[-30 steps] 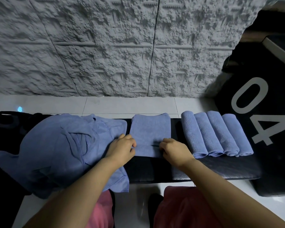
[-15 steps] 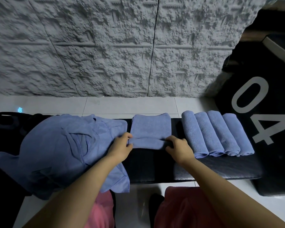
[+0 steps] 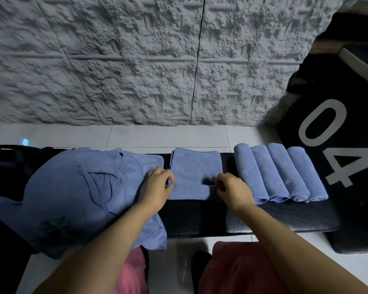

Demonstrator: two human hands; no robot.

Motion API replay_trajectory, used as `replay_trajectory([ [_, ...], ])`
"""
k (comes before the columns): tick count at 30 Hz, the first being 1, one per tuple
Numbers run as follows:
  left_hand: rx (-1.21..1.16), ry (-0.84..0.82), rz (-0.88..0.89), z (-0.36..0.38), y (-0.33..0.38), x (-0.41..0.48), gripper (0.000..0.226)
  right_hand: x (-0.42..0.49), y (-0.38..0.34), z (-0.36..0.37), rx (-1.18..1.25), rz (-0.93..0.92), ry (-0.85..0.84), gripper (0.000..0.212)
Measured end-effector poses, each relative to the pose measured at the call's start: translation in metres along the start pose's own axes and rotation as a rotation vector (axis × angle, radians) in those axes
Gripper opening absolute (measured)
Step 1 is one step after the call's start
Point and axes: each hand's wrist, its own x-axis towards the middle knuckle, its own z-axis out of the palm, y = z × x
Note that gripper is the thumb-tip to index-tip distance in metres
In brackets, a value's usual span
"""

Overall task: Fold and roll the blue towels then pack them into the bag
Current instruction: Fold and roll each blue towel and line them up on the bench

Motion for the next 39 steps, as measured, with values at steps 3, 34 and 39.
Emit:
replay_trajectory([
  [3,0.096,0.004,0.101,-0.003,0.006,-0.004,0.012,0.0,-0.003,-0.002,-0.05,-0.077,0.019,0.013],
  [34,-0.059,0.038,-0.131,0.001,0.006,-0.001,0.015,-0.003,-0.004,-0.005,0.048,0.117,0.079,0.015],
  [39,0.155,0.039,0.104,-0.001,0.013,-0.003,0.013,-0.003,-0.013,-0.004,-0.009,0.017,0.079,0.017],
])
